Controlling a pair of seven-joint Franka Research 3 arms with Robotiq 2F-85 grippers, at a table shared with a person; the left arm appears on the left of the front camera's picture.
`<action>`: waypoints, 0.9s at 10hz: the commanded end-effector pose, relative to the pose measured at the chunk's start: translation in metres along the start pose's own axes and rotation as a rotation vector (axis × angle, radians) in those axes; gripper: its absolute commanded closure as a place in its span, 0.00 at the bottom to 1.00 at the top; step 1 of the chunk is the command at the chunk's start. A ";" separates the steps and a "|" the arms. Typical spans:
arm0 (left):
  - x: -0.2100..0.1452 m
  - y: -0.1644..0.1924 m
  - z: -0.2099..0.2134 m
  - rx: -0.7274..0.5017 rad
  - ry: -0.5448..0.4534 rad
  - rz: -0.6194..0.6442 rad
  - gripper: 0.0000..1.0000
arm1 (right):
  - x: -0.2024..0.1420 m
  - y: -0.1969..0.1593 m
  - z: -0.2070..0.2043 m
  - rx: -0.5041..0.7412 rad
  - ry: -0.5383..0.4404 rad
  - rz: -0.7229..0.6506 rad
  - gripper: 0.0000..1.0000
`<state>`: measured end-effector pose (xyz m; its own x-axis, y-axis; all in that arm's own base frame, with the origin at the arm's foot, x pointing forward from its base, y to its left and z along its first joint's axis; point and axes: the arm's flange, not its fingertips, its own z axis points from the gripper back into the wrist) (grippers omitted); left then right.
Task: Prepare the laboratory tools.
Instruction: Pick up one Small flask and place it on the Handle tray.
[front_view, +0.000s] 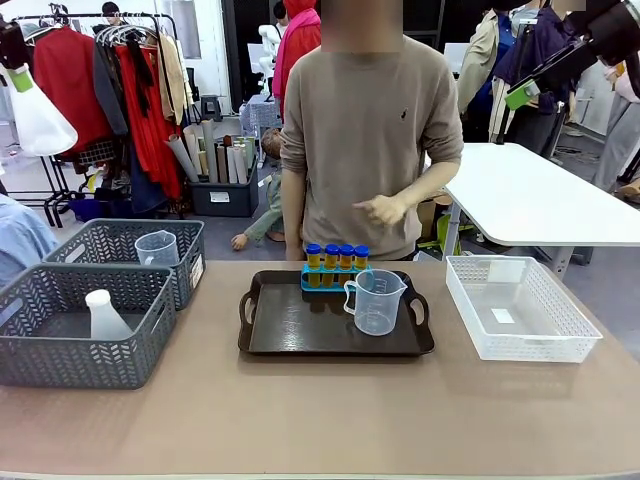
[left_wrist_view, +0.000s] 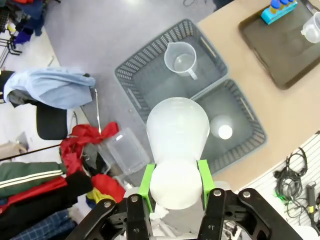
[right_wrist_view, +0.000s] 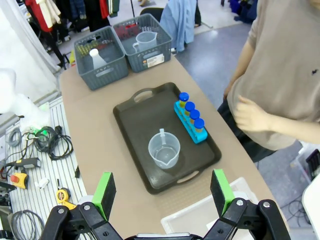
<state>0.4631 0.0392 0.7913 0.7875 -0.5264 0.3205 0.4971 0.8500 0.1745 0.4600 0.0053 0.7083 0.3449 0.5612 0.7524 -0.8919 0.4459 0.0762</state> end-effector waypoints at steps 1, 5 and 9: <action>0.011 -0.017 0.031 -0.078 -0.044 -0.202 1.00 | 0.001 0.002 0.000 0.003 -0.005 0.004 0.00; 0.077 -0.090 0.068 -0.165 -0.004 -0.557 1.00 | 0.001 0.002 0.000 0.003 -0.005 0.004 0.00; 0.128 -0.158 0.035 -0.256 0.001 -0.855 1.00 | 0.001 0.002 0.000 0.003 -0.005 0.004 0.00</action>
<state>0.4645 -0.1593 0.8228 0.1833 -0.9640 0.1929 0.9682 0.2110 0.1347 0.4600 0.0062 0.7085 0.3441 0.5624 0.7518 -0.8923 0.4450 0.0755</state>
